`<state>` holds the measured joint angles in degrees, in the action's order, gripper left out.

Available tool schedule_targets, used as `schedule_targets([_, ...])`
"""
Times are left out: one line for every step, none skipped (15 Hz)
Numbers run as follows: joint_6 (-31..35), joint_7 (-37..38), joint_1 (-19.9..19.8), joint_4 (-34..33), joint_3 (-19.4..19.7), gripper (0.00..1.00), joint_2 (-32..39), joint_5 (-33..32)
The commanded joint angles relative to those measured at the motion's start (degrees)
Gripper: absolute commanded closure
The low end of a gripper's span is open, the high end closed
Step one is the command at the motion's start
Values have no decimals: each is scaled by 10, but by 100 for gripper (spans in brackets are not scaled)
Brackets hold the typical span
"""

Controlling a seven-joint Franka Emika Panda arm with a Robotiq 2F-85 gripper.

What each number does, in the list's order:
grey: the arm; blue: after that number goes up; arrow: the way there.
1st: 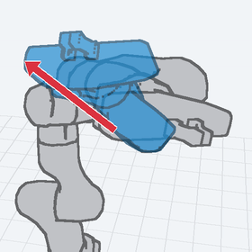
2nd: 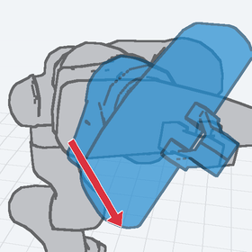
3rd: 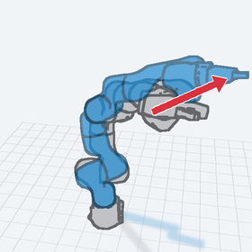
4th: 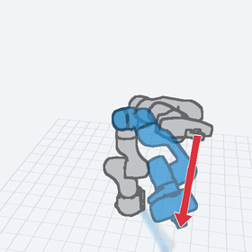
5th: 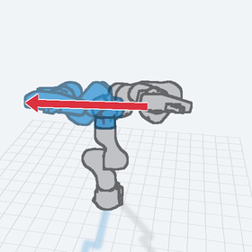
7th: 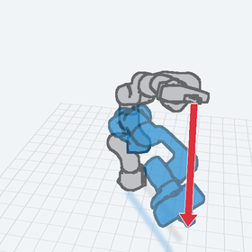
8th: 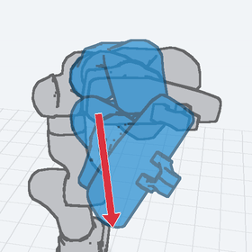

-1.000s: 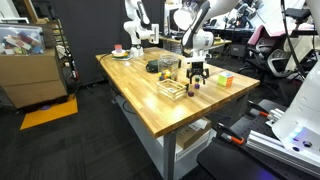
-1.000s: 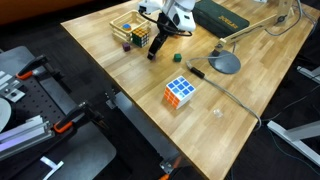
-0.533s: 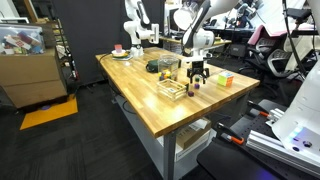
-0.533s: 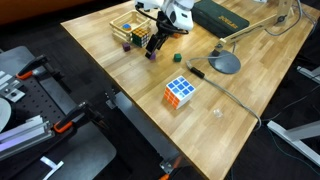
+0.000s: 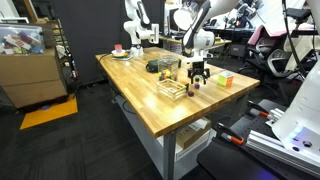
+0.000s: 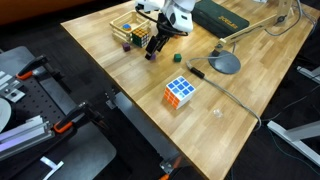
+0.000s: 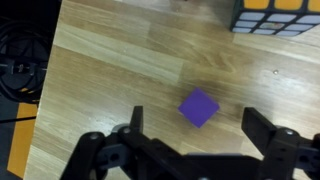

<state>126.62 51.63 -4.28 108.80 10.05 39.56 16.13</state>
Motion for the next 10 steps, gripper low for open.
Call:
schedule_targets([-10, 55, 3, -5, 7, 0, -2, 11])
schedule_targets([-4, 75, 5, -2, 7, 0, -5, 12])
schedule_targets([-3, 88, 5, -1, 5, 0, -7, 12])
schedule_targets([-1, 102, 5, 1, 2, 0, -8, 15])
schedule_targets([-3, 120, 8, 4, 1, 0, -11, 16])
schedule_targets([10, 150, 14, 12, 4, 0, -14, 19])
schedule_targets([11, 172, 15, 15, 3, 0, -15, 23])
schedule_targets([12, 190, 15, 19, 2, 0, -17, 25])
schedule_targets([18, 204, 14, 26, 0, 0, -22, 30])
schedule_targets([24, 215, 12, 31, -2, 0, -25, 37])
